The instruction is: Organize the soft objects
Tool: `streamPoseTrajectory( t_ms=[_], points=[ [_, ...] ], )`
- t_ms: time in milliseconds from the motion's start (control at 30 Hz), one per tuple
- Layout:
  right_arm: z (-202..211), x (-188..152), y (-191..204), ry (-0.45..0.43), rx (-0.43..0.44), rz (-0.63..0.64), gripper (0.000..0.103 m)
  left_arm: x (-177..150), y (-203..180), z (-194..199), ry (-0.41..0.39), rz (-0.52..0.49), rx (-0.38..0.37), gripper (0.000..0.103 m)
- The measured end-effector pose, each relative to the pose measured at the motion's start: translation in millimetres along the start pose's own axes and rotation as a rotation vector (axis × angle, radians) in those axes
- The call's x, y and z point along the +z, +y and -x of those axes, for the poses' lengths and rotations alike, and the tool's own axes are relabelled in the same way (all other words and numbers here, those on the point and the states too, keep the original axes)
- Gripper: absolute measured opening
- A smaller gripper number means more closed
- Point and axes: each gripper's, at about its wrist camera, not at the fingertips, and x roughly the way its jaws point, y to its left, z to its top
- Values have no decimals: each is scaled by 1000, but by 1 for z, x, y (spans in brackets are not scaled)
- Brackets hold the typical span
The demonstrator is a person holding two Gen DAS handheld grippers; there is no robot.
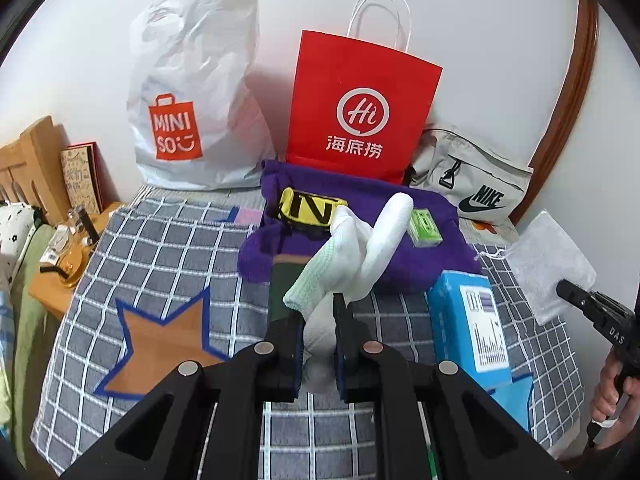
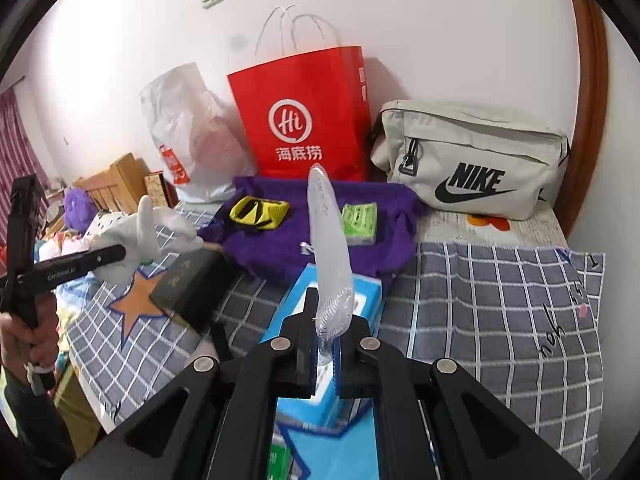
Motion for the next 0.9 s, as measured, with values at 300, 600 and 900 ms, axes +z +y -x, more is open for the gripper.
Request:
streamPoseTrajectory(
  t_ms=[300,600,900],
  points=[
    [-41,39,-3,15,16,-1,5,29,-1,-32,19,2,7,12],
    [-84,59,2,49,54,28,6,47,0,-65,52,-4,16,12],
    [-130,73,-1,107,115,26,6,61,-8,-96,85,-20,-27,12]
  ],
)
